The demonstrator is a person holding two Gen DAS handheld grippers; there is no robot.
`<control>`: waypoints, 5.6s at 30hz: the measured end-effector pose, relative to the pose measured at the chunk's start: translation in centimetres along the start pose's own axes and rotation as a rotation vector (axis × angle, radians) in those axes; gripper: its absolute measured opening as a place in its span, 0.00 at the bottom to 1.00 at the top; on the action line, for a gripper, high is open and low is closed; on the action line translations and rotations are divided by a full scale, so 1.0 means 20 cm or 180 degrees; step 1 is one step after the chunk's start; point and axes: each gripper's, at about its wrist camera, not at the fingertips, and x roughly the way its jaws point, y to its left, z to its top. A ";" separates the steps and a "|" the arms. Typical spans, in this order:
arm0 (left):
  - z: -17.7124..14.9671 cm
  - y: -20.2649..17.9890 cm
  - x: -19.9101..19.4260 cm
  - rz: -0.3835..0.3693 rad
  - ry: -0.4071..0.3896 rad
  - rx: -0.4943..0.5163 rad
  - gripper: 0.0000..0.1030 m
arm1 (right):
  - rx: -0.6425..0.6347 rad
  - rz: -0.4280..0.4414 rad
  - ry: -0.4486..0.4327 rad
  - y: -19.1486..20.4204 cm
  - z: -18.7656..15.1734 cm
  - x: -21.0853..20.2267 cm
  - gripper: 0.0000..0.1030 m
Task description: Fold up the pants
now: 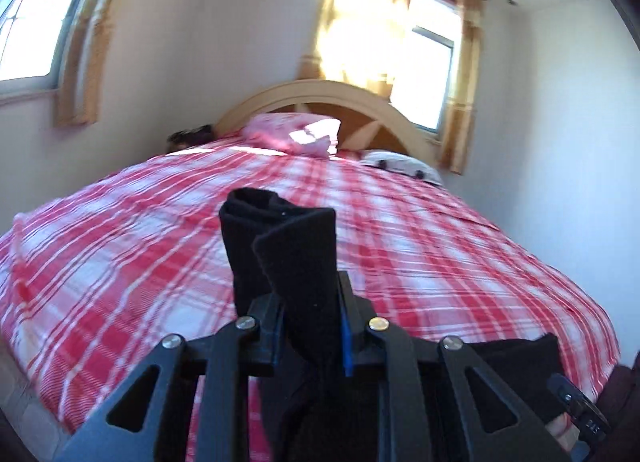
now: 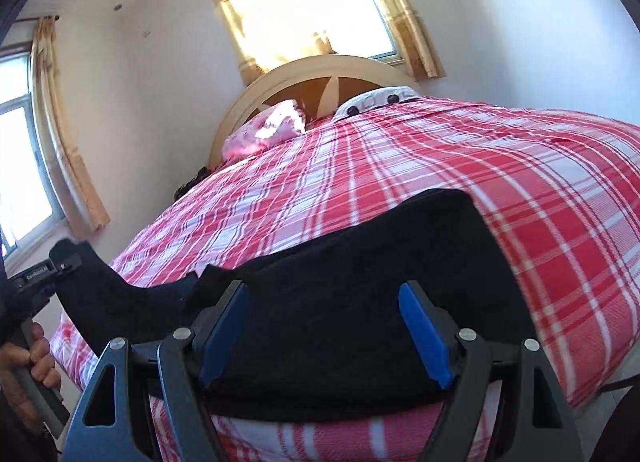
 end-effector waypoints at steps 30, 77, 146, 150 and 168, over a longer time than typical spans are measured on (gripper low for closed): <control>-0.25 -0.48 -0.03 -0.0900 0.0180 0.1232 0.85 | 0.0408 0.0580 -0.0020 -0.30 0.15 -0.09 0.76; -0.35 -0.48 0.39 0.0166 0.1096 0.1127 0.92 | -0.0503 -0.0525 0.0183 -0.23 0.02 0.02 0.21; 0.14 0.56 0.47 0.1561 0.0640 0.0429 0.92 | 0.0435 0.1039 0.0844 0.67 0.34 1.01 0.66; 0.14 0.46 0.29 0.1528 0.0440 0.0465 1.00 | -0.0099 0.0975 0.0578 0.82 0.33 0.74 0.66; 0.08 0.32 0.01 0.1608 0.0357 0.0375 1.00 | -0.0931 0.0750 -0.0077 1.03 0.23 0.22 0.68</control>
